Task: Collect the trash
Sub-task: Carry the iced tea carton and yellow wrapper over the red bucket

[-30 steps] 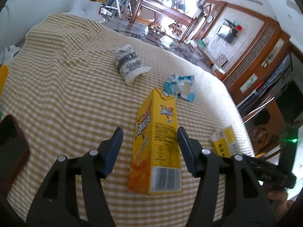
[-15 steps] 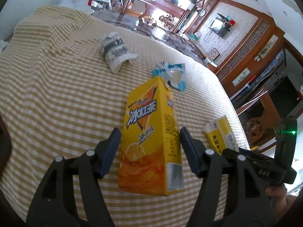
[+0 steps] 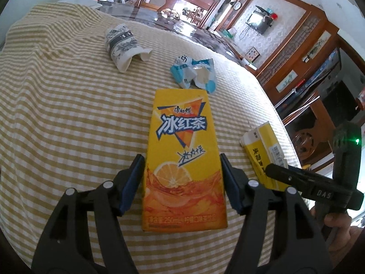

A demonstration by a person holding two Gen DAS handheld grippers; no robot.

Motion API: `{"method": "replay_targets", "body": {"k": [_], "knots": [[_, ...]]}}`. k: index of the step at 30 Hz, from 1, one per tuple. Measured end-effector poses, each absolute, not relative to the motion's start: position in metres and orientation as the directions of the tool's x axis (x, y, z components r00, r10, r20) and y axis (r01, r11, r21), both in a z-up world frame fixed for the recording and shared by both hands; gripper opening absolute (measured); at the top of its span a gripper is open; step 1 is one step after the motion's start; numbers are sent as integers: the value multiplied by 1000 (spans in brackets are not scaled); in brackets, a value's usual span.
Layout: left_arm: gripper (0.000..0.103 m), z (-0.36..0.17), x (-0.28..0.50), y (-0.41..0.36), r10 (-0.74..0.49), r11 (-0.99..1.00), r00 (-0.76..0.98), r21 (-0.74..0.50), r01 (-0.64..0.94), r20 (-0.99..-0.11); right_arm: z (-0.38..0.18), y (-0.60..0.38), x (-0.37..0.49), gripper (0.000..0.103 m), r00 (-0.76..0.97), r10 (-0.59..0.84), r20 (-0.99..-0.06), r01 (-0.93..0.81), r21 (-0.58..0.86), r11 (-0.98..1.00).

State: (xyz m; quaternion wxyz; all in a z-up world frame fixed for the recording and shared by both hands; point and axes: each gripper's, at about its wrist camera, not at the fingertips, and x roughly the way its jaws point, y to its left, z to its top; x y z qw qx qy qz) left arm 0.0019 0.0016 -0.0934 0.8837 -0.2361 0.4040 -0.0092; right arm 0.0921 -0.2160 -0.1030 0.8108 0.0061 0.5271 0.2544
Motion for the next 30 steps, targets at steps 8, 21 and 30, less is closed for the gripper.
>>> {"method": "replay_targets", "body": {"k": [8, 21, 30], "knots": [[63, -96, 6, -5, -174, 906, 677, -386, -175, -715, -105, -213, 91, 68, 304, 421, -855, -413, 280, 866], [61, -68, -11, -14, -92, 944, 761, -299, -138, -642, -91, -210, 81, 34, 356, 423, -833, -476, 227, 850], [61, -49, -26, -30, -76, 942, 751, -294, -161, -656, -65, -228, 76, 34, 419, 460, -783, -468, 249, 848]]}}
